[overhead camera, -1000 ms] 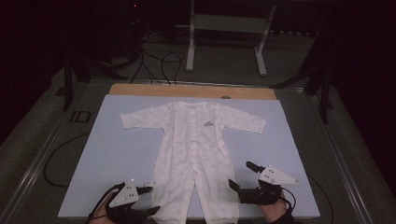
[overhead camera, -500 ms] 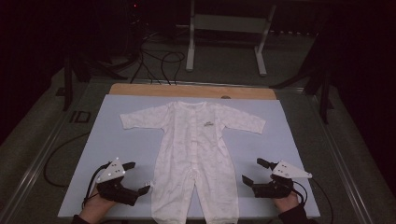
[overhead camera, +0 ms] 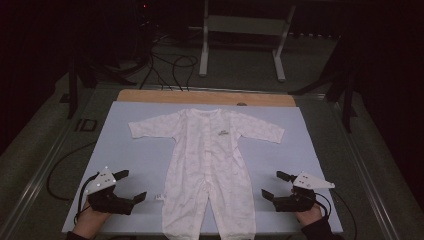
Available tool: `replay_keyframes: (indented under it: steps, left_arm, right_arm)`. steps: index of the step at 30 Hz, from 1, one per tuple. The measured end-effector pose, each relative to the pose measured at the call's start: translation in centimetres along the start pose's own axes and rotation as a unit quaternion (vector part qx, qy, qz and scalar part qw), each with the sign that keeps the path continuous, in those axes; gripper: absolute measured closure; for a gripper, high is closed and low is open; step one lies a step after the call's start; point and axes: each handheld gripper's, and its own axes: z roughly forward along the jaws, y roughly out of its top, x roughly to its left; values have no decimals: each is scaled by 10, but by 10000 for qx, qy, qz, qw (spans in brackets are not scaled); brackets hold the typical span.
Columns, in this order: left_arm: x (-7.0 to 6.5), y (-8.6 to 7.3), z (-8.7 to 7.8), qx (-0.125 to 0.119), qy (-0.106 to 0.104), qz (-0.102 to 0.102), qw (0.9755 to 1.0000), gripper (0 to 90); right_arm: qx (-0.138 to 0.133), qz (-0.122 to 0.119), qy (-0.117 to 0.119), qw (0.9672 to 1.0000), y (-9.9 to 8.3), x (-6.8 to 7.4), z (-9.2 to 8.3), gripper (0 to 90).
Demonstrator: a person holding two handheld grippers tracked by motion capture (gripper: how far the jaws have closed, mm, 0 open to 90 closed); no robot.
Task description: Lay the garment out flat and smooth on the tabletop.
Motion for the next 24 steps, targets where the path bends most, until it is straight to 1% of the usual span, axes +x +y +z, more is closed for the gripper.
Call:
replay_keyframes:
  steps: [2, 3, 5, 6, 8, 12, 13, 16, 20, 22, 24]
  left_arm:
    - [1, -1, -3, -100, 29, -28, 9999, 0]
    - [1, -2, -4, -97, 55, 14, 9999, 0]
    - [0, -2, -4, -96, 54, 45, 9999, 0]
    - [-2, -3, -5, -105, 110, 88, 9998, 0]
    - [-4, -4, -6, -79, 227, 156, 9996, 0]
    - [-4, -7, -8, -156, 266, 92, 9995, 0]
    - [-3, -7, -8, -147, 279, 65, 9995, 0]
    - [-2, -8, -6, -123, 257, 38, 9996, 0]
    - [-1, -9, -5, -117, 259, -10, 9996, 0]
    - [-1, -9, -5, -135, 304, -30, 9994, 0]
    - [0, -9, -6, -150, 312, -38, 9994, 0]
  right_arm:
    - [30, 59, 52, 10000, 0, 0, 1, 91]
    - [27, 78, 60, 9999, -1, -1, 1, 94]
    - [79, 217, 69, 9997, -2, -4, 2, 113]
    - [63, 271, 88, 9996, -2, -5, 2, 113]
    - [41, 265, 22, 9996, -2, -5, 2, 113]
    - [64, 188, -42, 9998, -2, -4, 3, 111]
    - [66, 197, -56, 9998, -2, -4, 3, 111]
    - [144, 125, -137, 9997, -3, -4, 4, 111]
    - [212, 91, -168, 9996, -3, -3, 5, 111]
    - [207, 79, -116, 9997, -3, -4, 6, 111]
    - [229, 80, -116, 9996, -3, -3, 6, 111]
